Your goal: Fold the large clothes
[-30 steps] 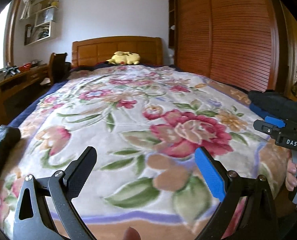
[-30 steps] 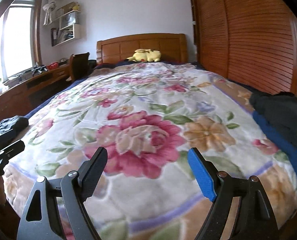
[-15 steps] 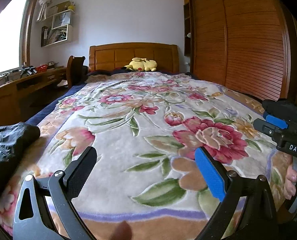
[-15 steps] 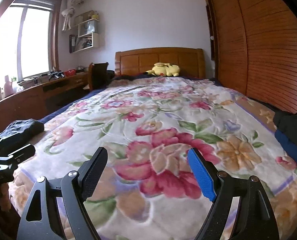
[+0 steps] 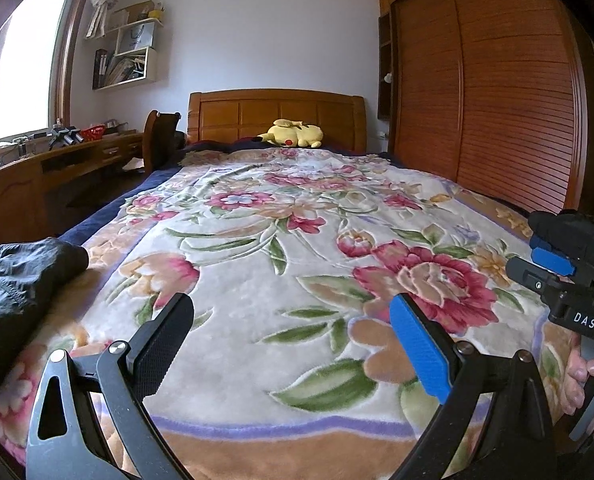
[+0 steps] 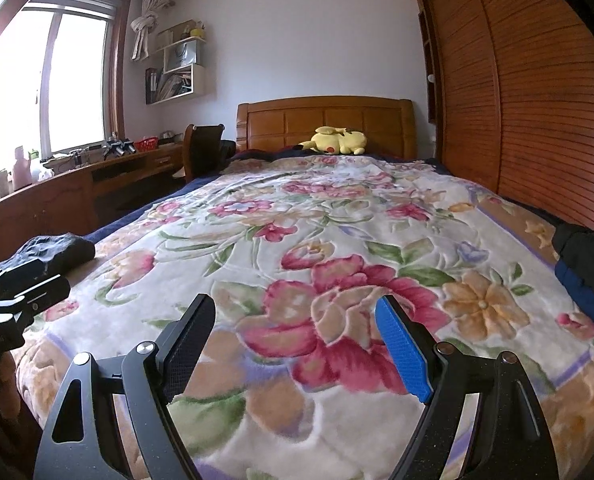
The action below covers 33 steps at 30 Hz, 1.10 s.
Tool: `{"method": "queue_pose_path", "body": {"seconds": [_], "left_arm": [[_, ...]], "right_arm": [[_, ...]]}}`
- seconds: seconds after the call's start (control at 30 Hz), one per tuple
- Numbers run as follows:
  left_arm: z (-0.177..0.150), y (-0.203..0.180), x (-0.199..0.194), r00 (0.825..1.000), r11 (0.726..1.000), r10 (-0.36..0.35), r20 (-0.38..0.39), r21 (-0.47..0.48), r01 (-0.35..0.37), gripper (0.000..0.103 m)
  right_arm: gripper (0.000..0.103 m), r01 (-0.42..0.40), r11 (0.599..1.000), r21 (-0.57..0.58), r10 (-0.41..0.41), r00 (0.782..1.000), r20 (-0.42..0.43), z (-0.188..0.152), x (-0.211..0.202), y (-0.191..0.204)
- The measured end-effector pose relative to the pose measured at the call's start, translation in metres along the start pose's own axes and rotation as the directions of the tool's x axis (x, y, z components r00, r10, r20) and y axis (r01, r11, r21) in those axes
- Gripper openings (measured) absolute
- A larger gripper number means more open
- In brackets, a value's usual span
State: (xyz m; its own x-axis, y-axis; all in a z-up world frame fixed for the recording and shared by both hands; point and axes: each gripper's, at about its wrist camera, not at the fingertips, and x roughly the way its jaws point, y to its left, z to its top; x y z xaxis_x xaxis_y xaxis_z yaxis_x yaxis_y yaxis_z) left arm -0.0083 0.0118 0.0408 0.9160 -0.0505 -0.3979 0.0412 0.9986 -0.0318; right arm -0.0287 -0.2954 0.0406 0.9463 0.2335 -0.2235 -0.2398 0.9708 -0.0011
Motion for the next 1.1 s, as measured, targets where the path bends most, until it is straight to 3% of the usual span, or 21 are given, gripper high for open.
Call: {"method": "queue_pose_path", "body": {"seconds": [1.1], "left_arm": [[-0.0020,-0.0074,-0.0034,1.000,1.000,-0.001,0.009,0.003,0.001,0.099]], "right_arm": [[0.084,-0.003,1.000,-0.012,0.004,1.000,0.015,-0.0008,0.0042,0.0034]]}}
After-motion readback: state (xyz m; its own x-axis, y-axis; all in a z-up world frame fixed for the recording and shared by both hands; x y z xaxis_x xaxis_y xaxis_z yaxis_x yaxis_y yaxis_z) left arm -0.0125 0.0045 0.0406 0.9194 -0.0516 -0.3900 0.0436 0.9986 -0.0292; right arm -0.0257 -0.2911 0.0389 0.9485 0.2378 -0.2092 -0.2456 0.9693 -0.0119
